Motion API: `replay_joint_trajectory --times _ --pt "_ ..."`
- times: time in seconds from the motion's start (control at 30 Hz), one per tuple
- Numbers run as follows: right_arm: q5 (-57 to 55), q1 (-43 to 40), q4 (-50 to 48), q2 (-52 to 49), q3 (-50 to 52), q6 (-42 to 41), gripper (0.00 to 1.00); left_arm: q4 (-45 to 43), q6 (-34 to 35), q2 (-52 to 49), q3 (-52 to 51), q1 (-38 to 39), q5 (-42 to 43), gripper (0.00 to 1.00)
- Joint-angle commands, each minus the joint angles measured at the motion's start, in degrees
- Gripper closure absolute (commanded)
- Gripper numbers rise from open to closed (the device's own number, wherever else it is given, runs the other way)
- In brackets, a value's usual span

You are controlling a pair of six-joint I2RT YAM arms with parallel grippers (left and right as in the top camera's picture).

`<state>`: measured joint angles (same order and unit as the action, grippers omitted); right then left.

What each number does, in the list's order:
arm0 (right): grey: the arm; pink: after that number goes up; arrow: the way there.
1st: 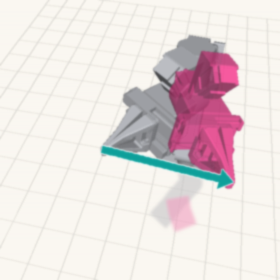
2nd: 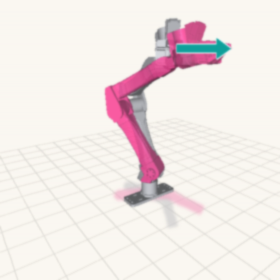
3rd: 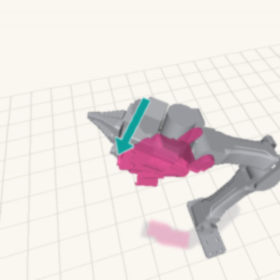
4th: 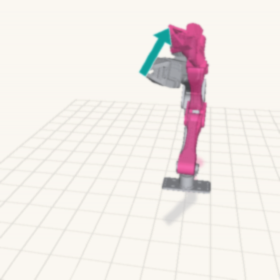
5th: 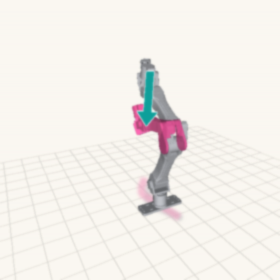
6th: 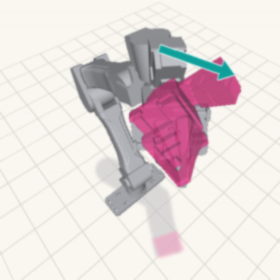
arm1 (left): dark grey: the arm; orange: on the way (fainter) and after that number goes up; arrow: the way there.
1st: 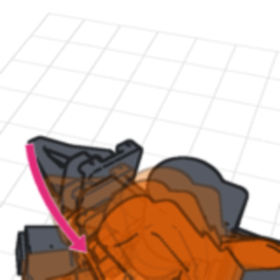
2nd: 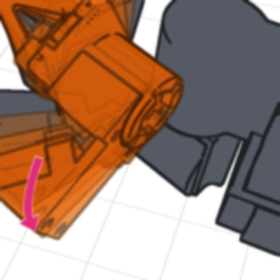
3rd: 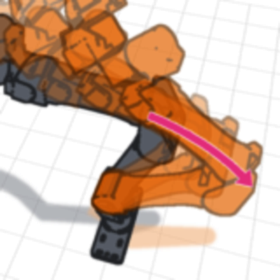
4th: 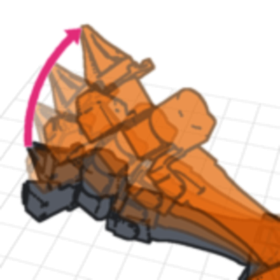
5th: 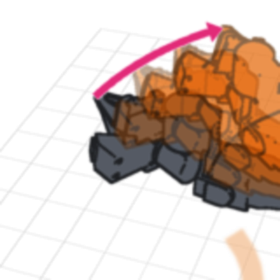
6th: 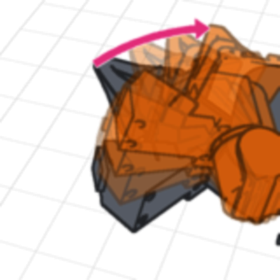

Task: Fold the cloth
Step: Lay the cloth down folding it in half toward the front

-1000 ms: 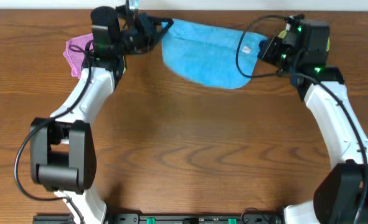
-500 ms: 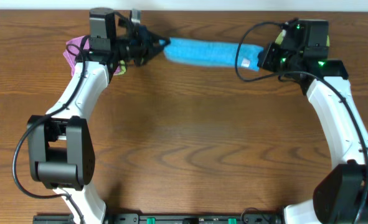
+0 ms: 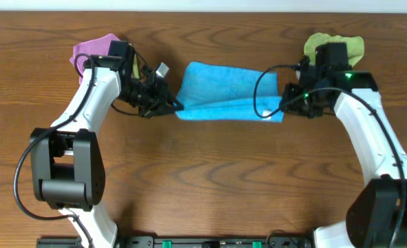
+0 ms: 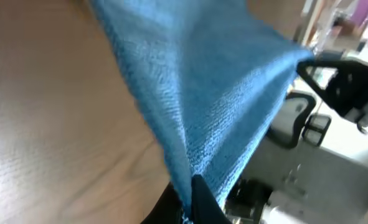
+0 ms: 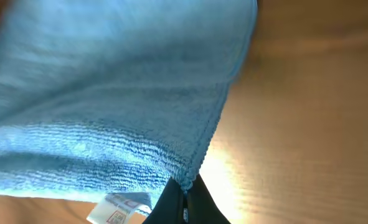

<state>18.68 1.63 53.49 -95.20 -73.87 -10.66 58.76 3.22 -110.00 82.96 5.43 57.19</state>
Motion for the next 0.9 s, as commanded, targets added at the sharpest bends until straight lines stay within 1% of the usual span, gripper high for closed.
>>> replay_joint_trajectory --times 0.0,0.17,0.4,0.77,0.87 --pt "-3.7 0.0 -0.4 0.5 5.0 1.5 0.98 3.1 -9.9 -0.1 -0.6 -0.2 -4.3 0.94" --pt "-3.7 0.1 -2.4 3.4 11.0 1.5 0.98 3.8 -10.3 0.2 -4.0 0.4 -4.9 0.94" --pt "-3.7 0.2 -3.4 8.8 15.8 1.5 0.99 3.0 -10.0 2.1 -10.3 0.7 -8.3 0.94" --pt "-3.7 0.2 -4.4 11.0 25.8 0.9 0.98 -2.1 -9.0 3.6 -23.1 0.7 -8.1 0.94" --pt "-3.7 0.2 -5.9 11.0 27.7 0.8 0.99 -4.4 -6.7 5.6 -25.5 0.7 -8.1 0.94"
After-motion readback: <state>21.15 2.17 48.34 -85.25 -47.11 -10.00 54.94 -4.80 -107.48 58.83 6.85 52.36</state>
